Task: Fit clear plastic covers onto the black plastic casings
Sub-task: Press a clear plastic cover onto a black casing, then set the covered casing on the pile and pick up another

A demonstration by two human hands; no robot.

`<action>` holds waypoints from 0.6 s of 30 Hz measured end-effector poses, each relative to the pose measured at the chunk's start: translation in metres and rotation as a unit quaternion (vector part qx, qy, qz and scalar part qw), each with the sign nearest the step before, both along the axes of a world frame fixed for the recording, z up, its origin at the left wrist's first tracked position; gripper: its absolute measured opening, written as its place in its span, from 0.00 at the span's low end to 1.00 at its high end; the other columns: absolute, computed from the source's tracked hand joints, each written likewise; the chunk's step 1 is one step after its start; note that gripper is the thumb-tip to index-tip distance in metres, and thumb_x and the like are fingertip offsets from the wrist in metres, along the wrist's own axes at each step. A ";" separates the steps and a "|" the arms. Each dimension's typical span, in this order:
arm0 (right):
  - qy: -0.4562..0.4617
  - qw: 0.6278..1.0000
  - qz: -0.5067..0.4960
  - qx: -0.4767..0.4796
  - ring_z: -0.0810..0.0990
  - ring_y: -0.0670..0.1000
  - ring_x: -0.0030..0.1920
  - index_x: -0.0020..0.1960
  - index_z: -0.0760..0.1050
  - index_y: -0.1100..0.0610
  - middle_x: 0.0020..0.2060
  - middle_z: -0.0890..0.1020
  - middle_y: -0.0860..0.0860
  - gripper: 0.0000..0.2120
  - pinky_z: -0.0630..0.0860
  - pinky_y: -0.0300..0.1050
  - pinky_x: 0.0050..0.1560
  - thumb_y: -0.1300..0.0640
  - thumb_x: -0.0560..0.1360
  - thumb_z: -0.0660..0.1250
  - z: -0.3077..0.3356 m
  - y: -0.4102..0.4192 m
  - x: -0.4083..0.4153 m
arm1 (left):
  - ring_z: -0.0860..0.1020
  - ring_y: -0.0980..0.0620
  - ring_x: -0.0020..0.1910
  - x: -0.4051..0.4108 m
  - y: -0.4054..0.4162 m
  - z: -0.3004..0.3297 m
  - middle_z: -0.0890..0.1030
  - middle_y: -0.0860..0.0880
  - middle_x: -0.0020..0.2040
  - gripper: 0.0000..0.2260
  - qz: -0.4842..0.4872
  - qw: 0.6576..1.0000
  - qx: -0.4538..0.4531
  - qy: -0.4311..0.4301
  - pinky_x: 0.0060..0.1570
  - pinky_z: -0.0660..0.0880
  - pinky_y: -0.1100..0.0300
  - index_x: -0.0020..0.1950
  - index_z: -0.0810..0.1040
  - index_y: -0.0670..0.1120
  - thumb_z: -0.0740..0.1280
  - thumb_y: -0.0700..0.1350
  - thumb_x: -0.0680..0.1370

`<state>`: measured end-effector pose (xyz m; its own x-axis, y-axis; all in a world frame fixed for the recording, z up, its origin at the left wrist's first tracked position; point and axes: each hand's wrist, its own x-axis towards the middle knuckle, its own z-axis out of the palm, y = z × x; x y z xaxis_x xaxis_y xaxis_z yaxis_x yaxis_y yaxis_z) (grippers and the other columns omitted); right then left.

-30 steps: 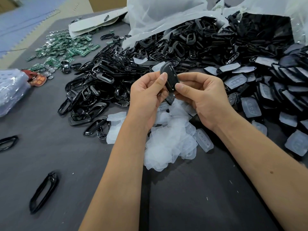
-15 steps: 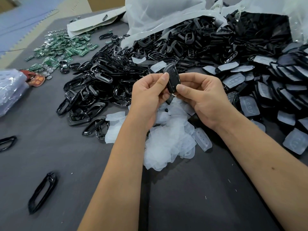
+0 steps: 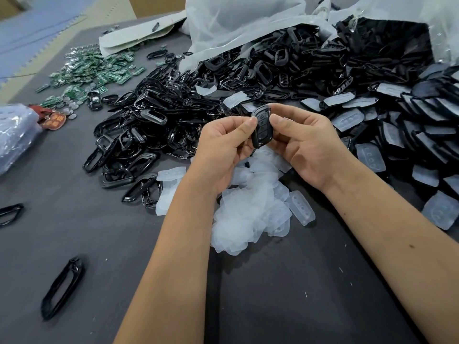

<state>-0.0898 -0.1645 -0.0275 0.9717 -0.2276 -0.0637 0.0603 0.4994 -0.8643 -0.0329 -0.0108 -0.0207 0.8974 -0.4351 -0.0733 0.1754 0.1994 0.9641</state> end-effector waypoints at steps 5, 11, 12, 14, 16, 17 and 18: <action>0.002 1.000 -0.014 -0.002 0.85 0.51 0.41 0.62 0.79 0.64 0.46 0.85 0.59 0.13 0.83 0.43 0.46 0.71 0.78 0.68 0.000 -0.001 0.000 | 0.71 0.55 0.31 0.001 0.001 0.000 0.79 0.45 0.35 0.06 -0.007 1.000 0.025 -0.008 0.29 0.69 0.67 0.47 0.82 0.39 0.68 0.37 0.82; -0.004 1.000 -0.022 0.003 0.85 0.51 0.40 0.60 0.79 0.64 0.41 0.86 0.57 0.13 0.83 0.42 0.44 0.73 0.77 0.67 -0.003 0.000 0.000 | 0.71 0.54 0.31 0.000 0.002 0.001 0.79 0.46 0.33 0.06 -0.010 0.999 0.037 -0.012 0.29 0.68 0.67 0.46 0.82 0.39 0.68 0.38 0.82; -0.004 1.000 -0.027 0.004 0.86 0.52 0.40 0.59 0.79 0.64 0.42 0.86 0.57 0.13 0.83 0.42 0.43 0.73 0.77 0.68 -0.002 0.001 0.000 | 0.71 0.54 0.31 0.000 0.002 0.001 0.78 0.46 0.32 0.06 -0.006 0.999 0.039 -0.012 0.28 0.68 0.67 0.46 0.82 0.39 0.68 0.37 0.82; -0.005 0.999 -0.039 -0.009 0.86 0.52 0.41 0.58 0.80 0.64 0.42 0.87 0.58 0.12 0.83 0.43 0.44 0.72 0.76 0.69 -0.001 0.002 0.000 | 0.70 0.54 0.30 0.001 0.002 0.002 0.78 0.47 0.31 0.07 0.004 0.999 0.045 -0.016 0.28 0.67 0.67 0.44 0.82 0.41 0.68 0.37 0.82; -0.011 0.997 -0.051 -0.050 0.87 0.53 0.42 0.58 0.80 0.64 0.41 0.87 0.56 0.12 0.84 0.45 0.46 0.72 0.75 0.71 0.002 0.002 -0.001 | 0.70 0.53 0.30 0.002 0.005 0.003 0.79 0.47 0.31 0.08 0.010 0.998 0.058 -0.036 0.29 0.68 0.66 0.43 0.83 0.42 0.68 0.38 0.82; -0.016 0.996 -0.052 -0.069 0.87 0.53 0.43 0.59 0.80 0.64 0.40 0.87 0.56 0.13 0.84 0.46 0.47 0.72 0.75 0.72 0.004 0.001 -0.002 | 0.71 0.54 0.30 0.002 0.005 0.004 0.80 0.48 0.32 0.08 0.011 0.997 0.062 -0.046 0.30 0.69 0.66 0.43 0.83 0.43 0.69 0.38 0.81; -0.021 0.995 -0.049 -0.083 0.87 0.54 0.44 0.59 0.81 0.63 0.40 0.87 0.55 0.14 0.84 0.46 0.48 0.72 0.75 0.73 0.007 0.000 -0.004 | 0.73 0.54 0.30 0.001 0.006 0.005 0.81 0.47 0.33 0.09 0.010 0.997 0.063 -0.052 0.32 0.71 0.65 0.43 0.84 0.44 0.69 0.38 0.81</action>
